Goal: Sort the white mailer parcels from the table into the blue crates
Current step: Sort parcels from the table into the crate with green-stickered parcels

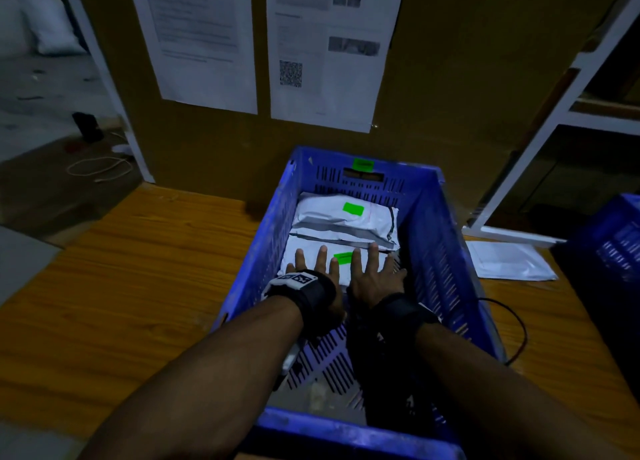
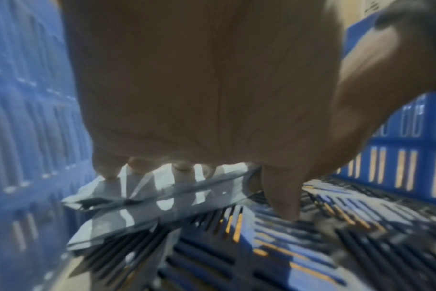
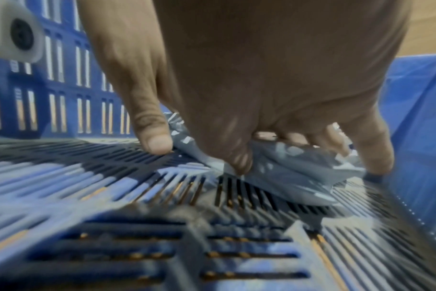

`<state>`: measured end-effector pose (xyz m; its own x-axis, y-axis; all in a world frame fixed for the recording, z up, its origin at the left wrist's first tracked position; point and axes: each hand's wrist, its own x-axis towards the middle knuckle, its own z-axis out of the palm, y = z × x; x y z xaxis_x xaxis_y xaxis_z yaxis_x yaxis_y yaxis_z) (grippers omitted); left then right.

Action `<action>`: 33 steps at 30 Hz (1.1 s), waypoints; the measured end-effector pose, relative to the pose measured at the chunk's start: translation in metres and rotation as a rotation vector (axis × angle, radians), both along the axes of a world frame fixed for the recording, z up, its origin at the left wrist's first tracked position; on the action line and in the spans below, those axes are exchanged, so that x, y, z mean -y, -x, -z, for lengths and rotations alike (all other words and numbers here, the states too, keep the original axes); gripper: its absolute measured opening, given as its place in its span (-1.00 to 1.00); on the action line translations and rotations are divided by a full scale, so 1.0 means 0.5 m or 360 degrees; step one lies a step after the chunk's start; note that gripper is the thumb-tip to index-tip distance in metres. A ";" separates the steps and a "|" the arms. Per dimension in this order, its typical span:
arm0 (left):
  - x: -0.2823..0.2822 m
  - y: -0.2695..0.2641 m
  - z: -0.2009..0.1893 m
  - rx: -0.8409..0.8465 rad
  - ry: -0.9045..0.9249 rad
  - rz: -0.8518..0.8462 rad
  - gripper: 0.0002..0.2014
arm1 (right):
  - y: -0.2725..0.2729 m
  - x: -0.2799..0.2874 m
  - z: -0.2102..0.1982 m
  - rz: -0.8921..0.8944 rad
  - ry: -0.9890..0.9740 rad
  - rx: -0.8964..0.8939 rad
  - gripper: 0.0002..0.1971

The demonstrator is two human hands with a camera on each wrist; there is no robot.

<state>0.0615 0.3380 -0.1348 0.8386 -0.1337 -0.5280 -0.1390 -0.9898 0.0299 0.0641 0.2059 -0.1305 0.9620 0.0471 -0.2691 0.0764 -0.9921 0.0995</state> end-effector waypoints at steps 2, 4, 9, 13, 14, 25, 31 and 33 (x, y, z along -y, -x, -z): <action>-0.003 0.004 0.003 0.0016 0.0001 0.0010 0.06 | 0.010 -0.022 -0.019 0.0030 -0.0110 0.0001 -0.21; -0.007 0.009 0.013 0.0058 0.0059 -0.0017 -0.04 | 0.017 -0.038 -0.021 -0.0044 -0.0114 0.0013 -0.27; -0.016 0.021 0.020 0.0150 0.0084 0.0047 -0.12 | 0.018 -0.025 0.019 -0.0117 -0.0085 -0.0172 -0.15; -0.023 0.030 0.029 0.0225 0.0088 0.0083 -0.16 | 0.020 -0.022 0.023 -0.0146 -0.0109 -0.0216 -0.06; -0.023 0.032 0.032 0.0241 0.0094 0.0086 -0.18 | 0.021 -0.021 0.021 -0.0148 -0.0104 -0.0230 -0.06; -0.022 0.027 0.052 0.0319 0.0089 0.0085 -0.21 | 0.013 -0.010 0.018 -0.0173 -0.0159 -0.0302 -0.12; -0.032 0.013 0.063 0.0264 -0.0015 0.0195 -0.13 | 0.017 -0.009 0.008 -0.0188 -0.0174 -0.0349 -0.08; -0.033 0.014 0.059 0.0273 -0.0025 0.0219 -0.12 | 0.016 -0.007 0.011 -0.0192 -0.0174 -0.0347 -0.07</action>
<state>0.0543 0.3542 -0.1643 0.8908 -0.2463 -0.3819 -0.2748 -0.9613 -0.0210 0.0559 0.2092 -0.1359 0.8675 0.1983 -0.4563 0.2028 -0.9784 -0.0398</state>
